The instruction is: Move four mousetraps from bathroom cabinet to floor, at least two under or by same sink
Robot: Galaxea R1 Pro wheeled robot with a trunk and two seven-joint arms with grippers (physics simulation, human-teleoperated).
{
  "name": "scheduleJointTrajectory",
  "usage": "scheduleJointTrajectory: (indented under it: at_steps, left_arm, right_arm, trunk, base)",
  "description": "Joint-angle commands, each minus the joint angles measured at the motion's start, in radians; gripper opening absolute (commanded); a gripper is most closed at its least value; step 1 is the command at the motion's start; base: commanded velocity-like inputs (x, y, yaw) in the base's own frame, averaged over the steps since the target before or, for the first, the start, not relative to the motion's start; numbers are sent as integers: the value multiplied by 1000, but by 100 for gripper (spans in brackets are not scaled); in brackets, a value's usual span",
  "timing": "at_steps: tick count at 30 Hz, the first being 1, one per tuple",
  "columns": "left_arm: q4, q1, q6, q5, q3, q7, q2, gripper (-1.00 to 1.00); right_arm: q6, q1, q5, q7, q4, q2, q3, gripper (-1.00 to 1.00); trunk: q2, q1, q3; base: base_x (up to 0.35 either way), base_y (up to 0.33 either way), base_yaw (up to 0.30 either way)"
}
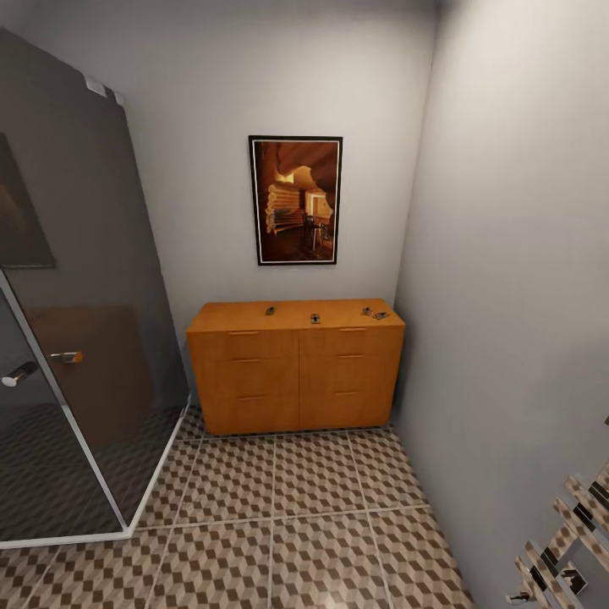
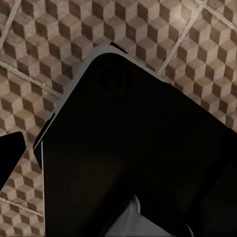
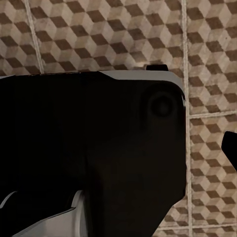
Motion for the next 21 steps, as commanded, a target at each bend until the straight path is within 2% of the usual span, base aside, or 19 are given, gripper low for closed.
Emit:
scheduleJointTrajectory:
  at_steps: [1, 16, 21]
  left_arm:
    - [5, 0, -1, 7, 0, -5, 0, 100]
    - [95, -1, -1, 7, -1, -5, -1, 100]
    - [95, -1, -1, 8, -1, -5, -1, 100]
  right_arm:
    - [-1, -1, -2, -2, 0, 1, -3, 100]
    - [-1, -1, -4, -3, -1, 11, -5, 100]
    - [-1, -1, -7, -7, -4, 10, -8, 100]
  trunk:
    - [-2, 0, -2]
    - [-2, 0, -2]
    - [-2, 0, -2]
  base:
    - [0, 0, 0]
    - [0, 0, 0]
    - [0, 0, 0]
